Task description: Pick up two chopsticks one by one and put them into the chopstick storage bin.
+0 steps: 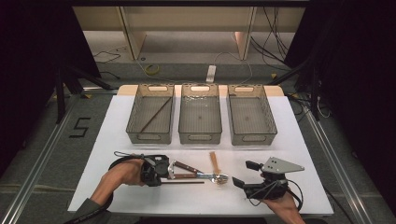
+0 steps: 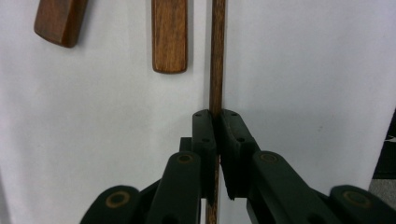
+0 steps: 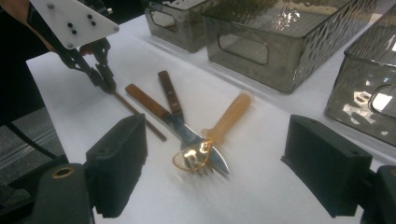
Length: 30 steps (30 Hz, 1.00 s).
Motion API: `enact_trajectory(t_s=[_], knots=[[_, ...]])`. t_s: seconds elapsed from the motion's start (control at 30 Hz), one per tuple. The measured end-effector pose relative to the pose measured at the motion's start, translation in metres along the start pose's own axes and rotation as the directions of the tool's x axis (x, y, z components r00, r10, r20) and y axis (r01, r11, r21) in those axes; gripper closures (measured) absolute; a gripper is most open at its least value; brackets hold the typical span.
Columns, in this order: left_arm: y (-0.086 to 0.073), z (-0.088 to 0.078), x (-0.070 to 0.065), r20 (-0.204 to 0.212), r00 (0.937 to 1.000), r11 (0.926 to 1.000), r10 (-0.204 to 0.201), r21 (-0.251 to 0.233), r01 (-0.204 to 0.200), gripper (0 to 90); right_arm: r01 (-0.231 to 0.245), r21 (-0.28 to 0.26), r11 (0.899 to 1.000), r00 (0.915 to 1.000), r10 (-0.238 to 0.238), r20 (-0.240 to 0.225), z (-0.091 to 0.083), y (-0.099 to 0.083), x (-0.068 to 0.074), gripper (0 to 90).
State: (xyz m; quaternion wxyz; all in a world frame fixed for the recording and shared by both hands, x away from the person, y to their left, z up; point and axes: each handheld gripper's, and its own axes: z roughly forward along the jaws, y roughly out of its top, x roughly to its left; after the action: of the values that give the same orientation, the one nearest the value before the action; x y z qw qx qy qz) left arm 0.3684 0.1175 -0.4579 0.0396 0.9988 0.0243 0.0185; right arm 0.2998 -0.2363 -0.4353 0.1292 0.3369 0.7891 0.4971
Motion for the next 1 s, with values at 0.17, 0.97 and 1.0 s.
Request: enact_trajectory(t_s=[0.17,0.97,1.0], knots=[[0.002,-0.007,-0.002,-0.007,0.9999,0.9998,0.011,-0.015,-0.011,84.6,0.000,0.000,1.000,1.0000,0.000,-0.004,0.000,0.000,0.000,22.0],[0.003,-0.048,0.008,-0.139,0.9624,0.9549,-0.233,-0.220,0.199,84.5,0.002,0.005,1.000,1.0000,-0.002,0.004,0.000,0.000,0.001,21.9],[0.002,-0.050,0.009,-0.144,0.9582,0.9503,-0.248,-0.229,0.211,84.5,0.001,0.004,1.000,1.0000,-0.001,0.004,0.000,0.000,0.000,21.9]])
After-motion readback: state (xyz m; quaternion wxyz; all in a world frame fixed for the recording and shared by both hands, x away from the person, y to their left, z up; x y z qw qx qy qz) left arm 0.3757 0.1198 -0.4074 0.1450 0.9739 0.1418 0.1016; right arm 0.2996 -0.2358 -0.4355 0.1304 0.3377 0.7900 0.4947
